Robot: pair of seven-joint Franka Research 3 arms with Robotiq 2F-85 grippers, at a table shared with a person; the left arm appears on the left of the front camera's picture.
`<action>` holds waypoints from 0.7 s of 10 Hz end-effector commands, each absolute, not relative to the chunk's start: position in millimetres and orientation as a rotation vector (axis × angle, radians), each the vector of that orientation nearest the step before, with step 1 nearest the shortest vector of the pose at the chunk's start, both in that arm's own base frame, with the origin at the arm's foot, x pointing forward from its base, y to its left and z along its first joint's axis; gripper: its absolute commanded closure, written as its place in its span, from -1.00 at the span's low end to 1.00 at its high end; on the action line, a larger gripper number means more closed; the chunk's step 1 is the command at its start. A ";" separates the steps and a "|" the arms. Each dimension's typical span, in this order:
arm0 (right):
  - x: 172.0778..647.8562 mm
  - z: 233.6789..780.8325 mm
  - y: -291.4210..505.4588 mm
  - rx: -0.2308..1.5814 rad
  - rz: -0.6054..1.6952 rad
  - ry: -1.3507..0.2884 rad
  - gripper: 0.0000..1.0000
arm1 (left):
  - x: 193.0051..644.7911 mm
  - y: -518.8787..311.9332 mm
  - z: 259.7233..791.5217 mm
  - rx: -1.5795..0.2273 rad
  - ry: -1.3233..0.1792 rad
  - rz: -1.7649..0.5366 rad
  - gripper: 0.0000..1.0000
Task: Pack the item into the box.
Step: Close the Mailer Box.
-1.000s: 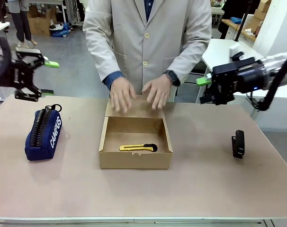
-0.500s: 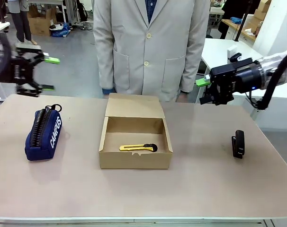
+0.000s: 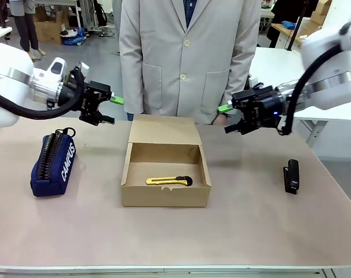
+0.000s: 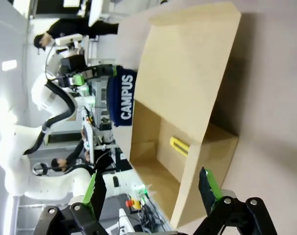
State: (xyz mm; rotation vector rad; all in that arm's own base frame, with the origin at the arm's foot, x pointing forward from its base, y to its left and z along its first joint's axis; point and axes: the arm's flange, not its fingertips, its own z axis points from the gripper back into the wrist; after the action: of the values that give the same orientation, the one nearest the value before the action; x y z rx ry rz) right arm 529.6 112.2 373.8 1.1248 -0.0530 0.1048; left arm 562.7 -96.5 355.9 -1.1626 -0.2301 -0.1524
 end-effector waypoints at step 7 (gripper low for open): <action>596.5 315.3 135.8 1.175 -0.133 -0.046 -1.00 | 589.5 -93.0 319.2 -1.200 -0.159 -0.258 -1.00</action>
State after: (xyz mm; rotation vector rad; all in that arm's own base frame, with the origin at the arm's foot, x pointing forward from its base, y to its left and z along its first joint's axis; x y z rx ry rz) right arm 578.6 125.9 314.1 1.1539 -0.0060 -0.0565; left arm 575.0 -99.1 323.3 -1.1981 -0.1804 -0.2127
